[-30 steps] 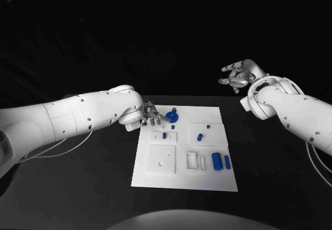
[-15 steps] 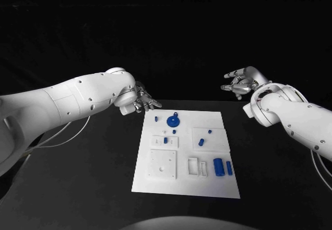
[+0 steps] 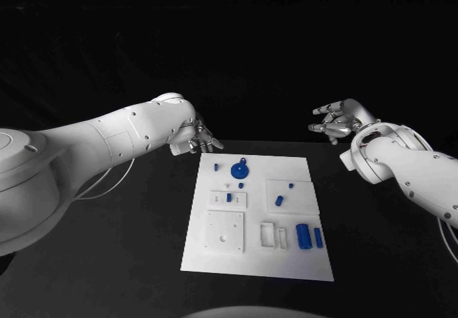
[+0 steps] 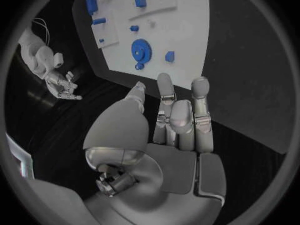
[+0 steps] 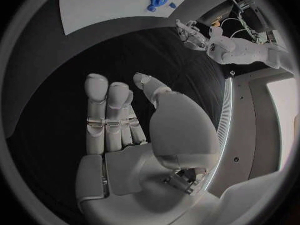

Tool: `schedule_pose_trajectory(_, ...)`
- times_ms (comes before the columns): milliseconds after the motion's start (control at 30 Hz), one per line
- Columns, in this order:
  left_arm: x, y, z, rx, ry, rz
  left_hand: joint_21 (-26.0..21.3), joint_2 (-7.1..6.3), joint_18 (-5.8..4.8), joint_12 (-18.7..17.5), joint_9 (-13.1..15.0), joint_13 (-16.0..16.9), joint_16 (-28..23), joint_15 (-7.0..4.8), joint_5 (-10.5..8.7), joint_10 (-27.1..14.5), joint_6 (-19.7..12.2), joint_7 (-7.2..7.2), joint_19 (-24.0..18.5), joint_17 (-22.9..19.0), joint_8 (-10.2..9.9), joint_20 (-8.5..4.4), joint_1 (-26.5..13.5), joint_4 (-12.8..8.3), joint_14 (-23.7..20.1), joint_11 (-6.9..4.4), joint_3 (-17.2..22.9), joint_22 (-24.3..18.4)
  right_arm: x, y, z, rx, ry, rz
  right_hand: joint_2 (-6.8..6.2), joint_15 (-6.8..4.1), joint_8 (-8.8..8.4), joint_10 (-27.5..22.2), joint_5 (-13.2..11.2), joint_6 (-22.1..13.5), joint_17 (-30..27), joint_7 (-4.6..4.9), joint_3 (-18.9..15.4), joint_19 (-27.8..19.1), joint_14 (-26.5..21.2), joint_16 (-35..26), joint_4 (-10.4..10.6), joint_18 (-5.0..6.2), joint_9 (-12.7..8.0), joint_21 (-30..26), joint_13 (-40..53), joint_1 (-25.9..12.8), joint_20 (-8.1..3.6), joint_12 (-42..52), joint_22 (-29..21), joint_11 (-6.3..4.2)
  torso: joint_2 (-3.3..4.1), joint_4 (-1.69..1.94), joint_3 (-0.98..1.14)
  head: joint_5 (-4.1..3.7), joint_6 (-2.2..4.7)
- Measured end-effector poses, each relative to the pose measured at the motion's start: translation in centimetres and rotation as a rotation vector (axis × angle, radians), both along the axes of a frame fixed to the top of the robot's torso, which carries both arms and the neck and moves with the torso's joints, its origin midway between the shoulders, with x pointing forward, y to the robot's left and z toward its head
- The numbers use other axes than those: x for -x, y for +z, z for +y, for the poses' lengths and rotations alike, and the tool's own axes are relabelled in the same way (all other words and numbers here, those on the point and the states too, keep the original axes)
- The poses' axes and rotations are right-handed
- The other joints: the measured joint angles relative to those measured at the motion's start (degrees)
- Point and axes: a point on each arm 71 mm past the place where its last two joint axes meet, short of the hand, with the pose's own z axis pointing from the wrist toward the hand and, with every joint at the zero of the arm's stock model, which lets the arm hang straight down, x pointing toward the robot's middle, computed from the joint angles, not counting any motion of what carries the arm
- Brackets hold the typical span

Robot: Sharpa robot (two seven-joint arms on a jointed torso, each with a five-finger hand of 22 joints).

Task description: Assemble the parts on the task board

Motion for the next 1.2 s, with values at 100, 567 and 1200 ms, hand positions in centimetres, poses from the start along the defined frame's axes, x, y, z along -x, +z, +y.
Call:
schedule_pose_trajectory(100, -0.1, -0.5, 0.0, -0.018, -0.009, 0.012, 0.00, 0.24, 0.00, 0.39, 1.82, 0.00, 0.30, 0.00, 0.28, 0.00, -0.59, 0.00, 0.00, 0.19, 1.12, 0.00, -0.24, -0.23, 0.00, 0.00, -0.23, 0.00, 0.1, 0.1, 0.2, -0.002, 0.005, -0.001, 0.00, 0.00, 0.00, 0.00, 0.00, 0.00, 0.00, 0.00, -0.15, 0.00, 0.00, 0.00, 0.15, 0.00, 0.00, 0.00, -0.09, 0.00, 0.00, 0.00, 0.00, 0.00, 0.30, -0.25, 0.02, 0.23, 0.26)
schedule_pose_trajectory(567, -0.3, -1.9, 0.6, -0.055, -0.030, 0.067, 0.00, 0.42, 0.00, 0.39, 3.04, -0.37, 0.30, 0.20, 0.56, 0.00, -1.04, -0.04, 0.00, -0.15, 1.39, 0.00, -0.41, -0.23, -0.20, 0.00, -0.23, -0.01, 0.2, 0.4, 0.2, -0.008, 0.009, -0.006, -0.23, 0.00, 0.00, 0.00, 0.72, -0.13, 0.00, 0.12, -0.15, 0.00, 0.00, 0.00, 0.15, 0.00, 0.00, 0.00, -0.21, -0.22, 0.00, 0.00, -0.12, 0.00, 1.26, -0.84, -0.15, 0.70, 0.69)
schedule_pose_trajectory(1200, 0.0, -2.3, 0.6, -0.058, -0.068, 0.125, 0.00, 1.98, 0.00, 0.39, 2.73, -0.49, 0.55, 0.18, 0.76, 0.00, -1.02, -0.03, -0.21, -0.32, 0.61, 0.20, -1.70, -1.19, -0.21, -0.01, -1.19, -0.02, 0.1, 0.3, 0.2, -0.010, 0.003, -0.002, 0.01, 0.00, 0.00, 0.00, 1.10, -0.12, 0.00, 0.12, -0.15, 0.00, 0.00, 0.00, 0.15, 0.00, 0.00, 0.00, -0.21, -0.46, 0.00, 0.00, -0.19, 0.00, 1.39, -0.73, -0.15, 0.65, 0.56)
